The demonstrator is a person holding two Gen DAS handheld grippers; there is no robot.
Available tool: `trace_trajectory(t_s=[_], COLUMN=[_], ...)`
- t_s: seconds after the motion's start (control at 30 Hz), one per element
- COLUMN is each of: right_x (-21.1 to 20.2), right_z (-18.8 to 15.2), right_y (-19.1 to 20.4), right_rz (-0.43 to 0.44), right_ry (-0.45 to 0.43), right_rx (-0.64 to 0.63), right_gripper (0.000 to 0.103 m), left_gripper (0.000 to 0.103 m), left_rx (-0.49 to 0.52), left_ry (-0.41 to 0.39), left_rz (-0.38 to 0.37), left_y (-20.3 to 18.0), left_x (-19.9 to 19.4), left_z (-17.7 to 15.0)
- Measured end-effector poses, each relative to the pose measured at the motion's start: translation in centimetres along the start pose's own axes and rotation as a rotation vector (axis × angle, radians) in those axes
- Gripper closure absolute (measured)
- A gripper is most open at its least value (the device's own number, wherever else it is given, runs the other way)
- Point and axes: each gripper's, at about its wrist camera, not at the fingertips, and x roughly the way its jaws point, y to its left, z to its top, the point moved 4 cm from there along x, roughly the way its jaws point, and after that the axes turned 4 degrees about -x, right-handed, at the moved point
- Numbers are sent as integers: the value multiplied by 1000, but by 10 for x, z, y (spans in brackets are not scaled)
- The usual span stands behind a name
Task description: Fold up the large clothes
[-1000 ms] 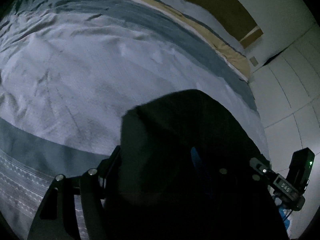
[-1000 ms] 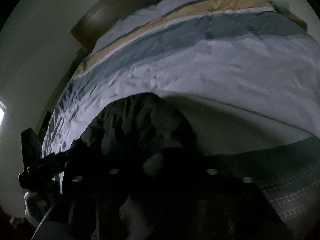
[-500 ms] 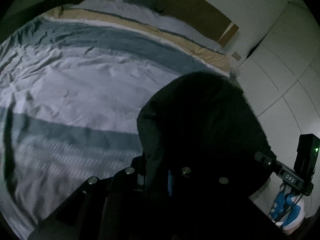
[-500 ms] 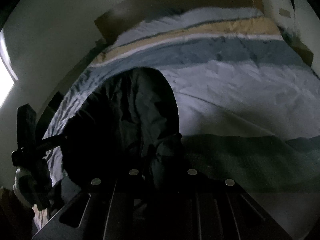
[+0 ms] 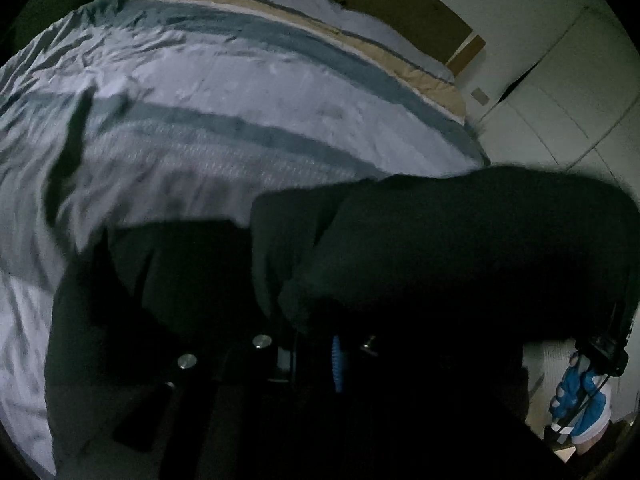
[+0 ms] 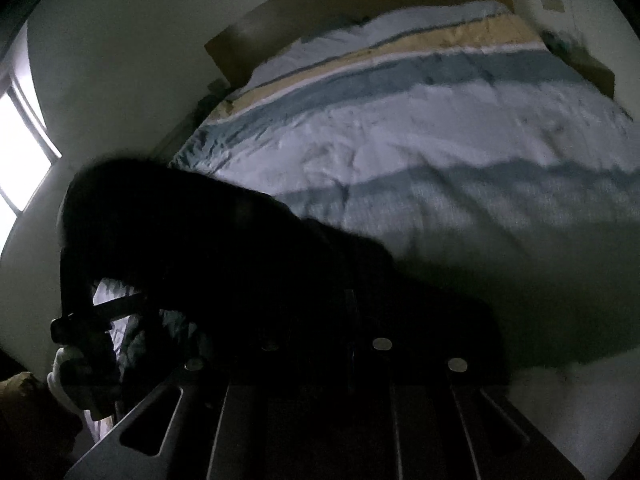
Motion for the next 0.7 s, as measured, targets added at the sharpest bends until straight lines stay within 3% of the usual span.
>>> trace_trajectory(t_s=[0.03, 0.43, 0.53, 0.6, 0.7], right_x=[1, 15, 9, 4, -7], right_z=[-17, -65, -64, -64, -65], right_y=[-1, -14, -11, -10, -10], right_rz=[2, -20, -64, -81, -97], right_ry=[7, 39, 41, 50, 67], right_rx=[11, 59, 33, 20, 6], right_gripper=[90, 88, 77, 64, 55], left_gripper=[92, 93, 93, 93, 92], left_rx=[4, 38, 53, 71, 91], left_ry=[3, 20, 22, 18, 21], left_rz=[4, 58, 88, 110, 114], left_y=[2, 15, 14, 13, 11], left_x=[-1, 6, 1, -6, -22], left_z=[-8, -50, -52, -53, -56])
